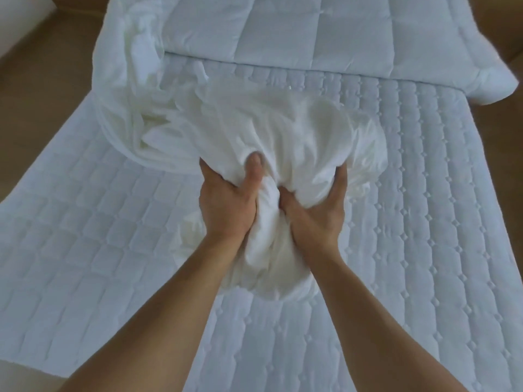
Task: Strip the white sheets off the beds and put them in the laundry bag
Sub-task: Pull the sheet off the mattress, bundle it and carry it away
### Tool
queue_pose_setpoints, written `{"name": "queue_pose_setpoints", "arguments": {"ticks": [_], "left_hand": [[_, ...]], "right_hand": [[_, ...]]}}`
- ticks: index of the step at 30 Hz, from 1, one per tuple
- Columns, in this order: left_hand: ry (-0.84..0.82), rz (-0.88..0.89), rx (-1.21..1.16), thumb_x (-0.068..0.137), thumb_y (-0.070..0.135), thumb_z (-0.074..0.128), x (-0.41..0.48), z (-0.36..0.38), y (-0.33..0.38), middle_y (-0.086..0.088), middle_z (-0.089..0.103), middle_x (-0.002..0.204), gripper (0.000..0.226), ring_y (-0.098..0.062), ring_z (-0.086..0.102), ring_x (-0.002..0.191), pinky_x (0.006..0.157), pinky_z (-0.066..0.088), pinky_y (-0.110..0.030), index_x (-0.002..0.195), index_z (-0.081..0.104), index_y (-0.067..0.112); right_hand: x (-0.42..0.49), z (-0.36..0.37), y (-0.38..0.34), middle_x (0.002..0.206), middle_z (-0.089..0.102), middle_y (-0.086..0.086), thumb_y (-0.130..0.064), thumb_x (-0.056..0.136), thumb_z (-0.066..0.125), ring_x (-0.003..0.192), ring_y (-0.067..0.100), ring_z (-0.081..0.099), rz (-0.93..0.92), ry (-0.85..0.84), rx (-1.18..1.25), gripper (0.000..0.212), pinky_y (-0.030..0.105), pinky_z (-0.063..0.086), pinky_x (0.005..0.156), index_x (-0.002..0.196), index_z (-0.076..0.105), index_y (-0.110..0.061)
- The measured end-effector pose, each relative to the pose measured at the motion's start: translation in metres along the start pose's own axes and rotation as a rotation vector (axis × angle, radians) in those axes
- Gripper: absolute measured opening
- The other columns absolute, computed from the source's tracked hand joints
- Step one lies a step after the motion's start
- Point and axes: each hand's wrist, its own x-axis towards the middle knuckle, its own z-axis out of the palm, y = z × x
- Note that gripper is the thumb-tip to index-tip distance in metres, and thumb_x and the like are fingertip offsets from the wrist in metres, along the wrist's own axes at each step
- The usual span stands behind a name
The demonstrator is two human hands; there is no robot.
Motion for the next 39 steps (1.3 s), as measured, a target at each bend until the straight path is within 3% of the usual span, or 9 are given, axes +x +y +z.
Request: {"name": "queue_pose_setpoints", "arguments": {"ticks": [3, 8, 12, 17, 22, 28, 33, 36, 39], "left_hand": [[-0.123, -0.163, 0.287, 0.083, 0.068, 0.049, -0.051, -0.007, -0.056, -0.007, 0.067, 0.126, 0.075, -0.03, 0.061, 0.114, 0.091, 0.048, -0.037, 0.138, 0.047, 0.017], [-0.325, -0.52, 0.516, 0.09, 0.067, 0.046, -0.109, -0.034, -0.137, -0.009, 0.064, 0.128, 0.069, -0.033, 0.059, 0.118, 0.096, 0.047, -0.044, 0.139, 0.044, 0.019], [-0.218, -0.202, 0.739, 0.079, 0.053, 0.065, -0.091, -0.023, -0.118, -0.02, 0.037, 0.149, 0.092, -0.039, 0.029, 0.14, 0.108, 0.031, -0.054, 0.149, 0.025, 0.01], [-0.59, 0.396, 0.931, 0.095, 0.045, 0.021, -0.069, -0.026, -0.127, 0.001, -0.018, 0.164, 0.067, -0.026, -0.024, 0.149, 0.12, -0.004, -0.055, 0.155, -0.006, 0.038], [-0.89, 0.186, 0.986, 0.082, 0.057, -0.01, -0.064, -0.022, -0.158, 0.011, -0.01, 0.165, 0.078, -0.012, -0.023, 0.149, 0.121, -0.012, -0.044, 0.157, -0.001, 0.037], [-1.023, 0.015, 1.027, 0.076, 0.062, -0.011, -0.039, -0.004, -0.149, 0.012, 0.007, 0.165, 0.089, -0.013, -0.004, 0.152, 0.122, 0.002, -0.044, 0.156, 0.019, 0.035], [-0.817, 0.219, 1.022, 0.08, 0.061, 0.003, -0.001, 0.003, -0.118, 0.006, 0.06, 0.125, 0.08, -0.022, 0.053, 0.118, 0.101, 0.036, -0.04, 0.121, 0.062, 0.026], [-0.574, 0.289, 0.955, 0.086, 0.056, 0.019, 0.038, 0.01, -0.116, 0.001, 0.058, 0.13, 0.068, -0.024, 0.049, 0.123, 0.103, 0.035, -0.04, 0.126, 0.061, 0.02], [-0.463, 0.244, 0.975, 0.092, 0.055, 0.035, 0.084, 0.015, -0.124, -0.004, 0.035, 0.153, 0.064, -0.028, 0.027, 0.143, 0.114, 0.025, -0.047, 0.146, 0.041, 0.021]], "right_hand": [[-0.038, 0.0, 0.059, 0.146, 0.05, -0.01, -0.068, 0.068, 0.07, 0.128, 0.02, 0.054, 0.119, -0.053, -0.223, 0.1, 0.041, 0.044, 0.105, 0.147, 0.012, -0.054], [-0.092, -0.016, 0.131, 0.13, 0.06, -0.003, -0.076, 0.077, 0.058, 0.118, 0.024, 0.057, 0.386, -0.252, -0.532, 0.086, 0.039, 0.045, 0.093, 0.148, 0.023, -0.041], [-0.08, -0.012, 0.116, 0.159, 0.018, 0.004, -0.079, 0.071, 0.057, 0.147, 0.026, 0.014, 0.193, -0.089, -0.814, 0.106, 0.048, 0.02, 0.117, 0.153, 0.011, -0.03], [-0.056, -0.008, 0.116, 0.158, -0.036, -0.008, -0.063, 0.091, 0.034, 0.146, 0.017, -0.033, -0.305, -0.354, -0.958, 0.088, 0.052, -0.013, 0.119, 0.144, -0.034, -0.046], [-0.045, 0.003, 0.143, 0.162, -0.027, -0.009, -0.068, 0.092, 0.02, 0.146, 0.014, -0.032, -0.119, -0.584, -0.985, 0.076, 0.052, -0.009, 0.121, 0.151, -0.023, -0.044], [-0.02, 0.013, 0.128, 0.167, -0.002, -0.003, -0.076, 0.09, 0.01, 0.153, 0.019, -0.008, 0.026, -0.691, -1.06, 0.075, 0.055, -0.004, 0.12, 0.156, 0.003, -0.041], [0.025, 0.025, 0.069, 0.123, 0.061, -0.006, -0.081, 0.085, 0.027, 0.118, 0.021, 0.051, -0.185, -0.37, -1.139, 0.071, 0.047, 0.025, 0.105, 0.122, 0.061, -0.031], [0.071, 0.043, 0.047, 0.145, 0.044, 0.001, -0.083, 0.079, 0.04, 0.137, 0.027, 0.033, -0.282, -0.23, -1.077, 0.081, 0.053, 0.016, 0.112, 0.138, 0.049, -0.028], [0.118, 0.055, 0.039, 0.166, -0.013, 0.003, -0.089, 0.076, 0.037, 0.15, 0.031, -0.02, -0.23, -0.351, -1.179, 0.106, 0.064, -0.004, 0.115, 0.157, -0.003, -0.033]]}}
